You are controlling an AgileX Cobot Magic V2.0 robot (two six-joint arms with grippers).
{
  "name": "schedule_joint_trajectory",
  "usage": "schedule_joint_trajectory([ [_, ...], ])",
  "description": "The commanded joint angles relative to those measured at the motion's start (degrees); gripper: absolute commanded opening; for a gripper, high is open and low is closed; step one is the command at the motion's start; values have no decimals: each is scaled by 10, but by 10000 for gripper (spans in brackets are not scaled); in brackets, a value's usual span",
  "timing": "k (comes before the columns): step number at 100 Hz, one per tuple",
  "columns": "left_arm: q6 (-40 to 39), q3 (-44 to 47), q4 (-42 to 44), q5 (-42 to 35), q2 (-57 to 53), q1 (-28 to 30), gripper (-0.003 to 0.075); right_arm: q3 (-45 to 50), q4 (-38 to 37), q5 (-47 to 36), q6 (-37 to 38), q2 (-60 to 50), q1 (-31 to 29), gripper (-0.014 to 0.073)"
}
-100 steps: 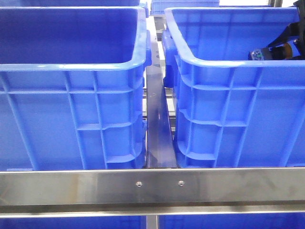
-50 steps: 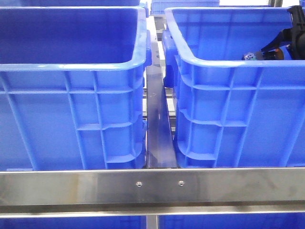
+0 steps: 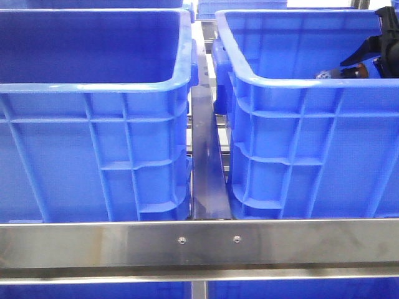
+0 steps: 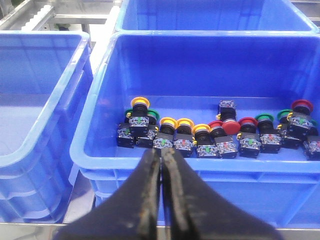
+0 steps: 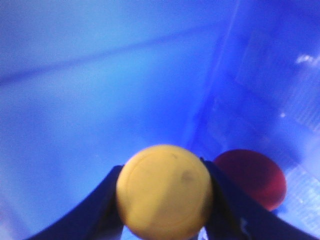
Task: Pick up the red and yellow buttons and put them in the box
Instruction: 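Open the right gripper to release the yellow button and raise it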
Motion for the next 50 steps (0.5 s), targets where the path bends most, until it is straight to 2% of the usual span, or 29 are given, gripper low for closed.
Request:
schedule_joint_trajectory([
  [1,-5,-13,6,-45,9,1,-19,-18,30,32,-4,-31,-4,450],
  [34,-5,-13,6,-45,9,1,-19,-18,30,43,-5,-31,-4,460],
  [50,-5,-13,6,-45,9,1,-19,-18,29,78,-61,-34,-4,456],
])
